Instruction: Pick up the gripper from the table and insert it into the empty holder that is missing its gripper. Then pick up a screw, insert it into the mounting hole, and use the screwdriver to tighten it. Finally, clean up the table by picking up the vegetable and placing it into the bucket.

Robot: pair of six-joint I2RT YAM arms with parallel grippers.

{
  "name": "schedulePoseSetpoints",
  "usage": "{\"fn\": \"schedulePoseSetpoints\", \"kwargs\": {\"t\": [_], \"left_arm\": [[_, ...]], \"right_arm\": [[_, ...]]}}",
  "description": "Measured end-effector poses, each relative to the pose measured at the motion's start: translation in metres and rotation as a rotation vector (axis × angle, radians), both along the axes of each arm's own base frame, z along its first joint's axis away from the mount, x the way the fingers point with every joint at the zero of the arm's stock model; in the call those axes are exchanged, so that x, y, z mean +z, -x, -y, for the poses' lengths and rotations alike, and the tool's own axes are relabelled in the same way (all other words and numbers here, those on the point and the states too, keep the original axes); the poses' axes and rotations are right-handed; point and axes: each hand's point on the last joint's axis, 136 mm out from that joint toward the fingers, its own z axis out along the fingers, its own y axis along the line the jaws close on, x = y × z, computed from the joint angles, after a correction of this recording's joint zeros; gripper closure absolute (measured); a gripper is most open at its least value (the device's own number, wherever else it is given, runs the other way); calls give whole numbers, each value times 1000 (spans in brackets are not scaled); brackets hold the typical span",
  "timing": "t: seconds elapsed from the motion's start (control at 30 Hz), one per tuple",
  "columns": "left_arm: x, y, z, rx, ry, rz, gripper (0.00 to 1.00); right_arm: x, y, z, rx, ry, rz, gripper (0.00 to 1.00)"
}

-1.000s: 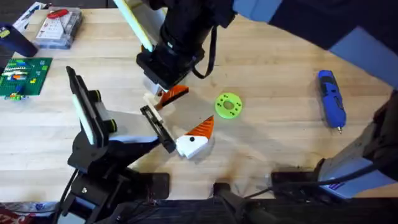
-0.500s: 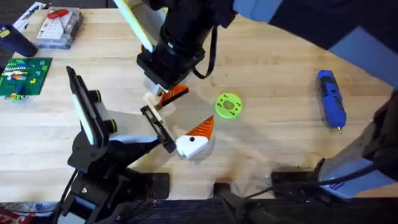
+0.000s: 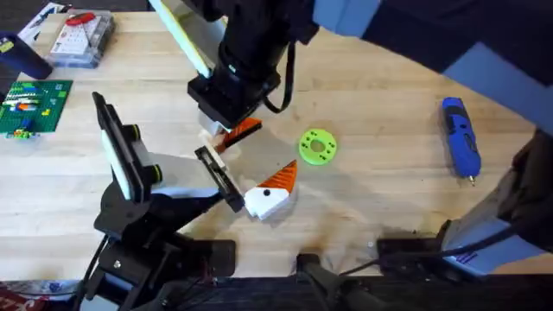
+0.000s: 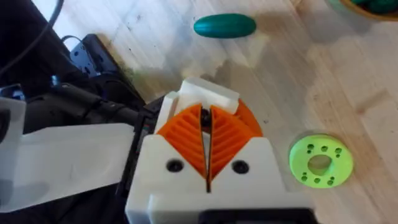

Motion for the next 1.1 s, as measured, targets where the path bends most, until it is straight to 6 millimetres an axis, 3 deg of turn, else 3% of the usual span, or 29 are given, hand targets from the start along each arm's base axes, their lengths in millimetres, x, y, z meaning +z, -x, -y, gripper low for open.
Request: {"fn": "schedulePoseSetpoints", "kwargs": {"t": [0.33,0.5,0.57,0.63,0.67,0.87,1.1], "left_arm": [[0,0,0,1,1,0,7],[0,0,0,2,3,-4,7],[0,0,0,2,3,-3,7],[0,-1,-1,5,3,-3,7],[0,-1,0,4,3,-3,7],[0,0,0,3,2,-2,7],[0,0,0,3,3,-3,7]], "right_arm": [[0,0,0,0,0,2,988],[1,0,0,2,-2,4,610],[1,-1,0,-1,-2,5,386],[2,-5,4,-11,7,18,84],[3,-8,6,-18,4,22,28],[22,-17,20,-53,-27,44,7],[47,-35,48,-130,-64,73,7]]}}
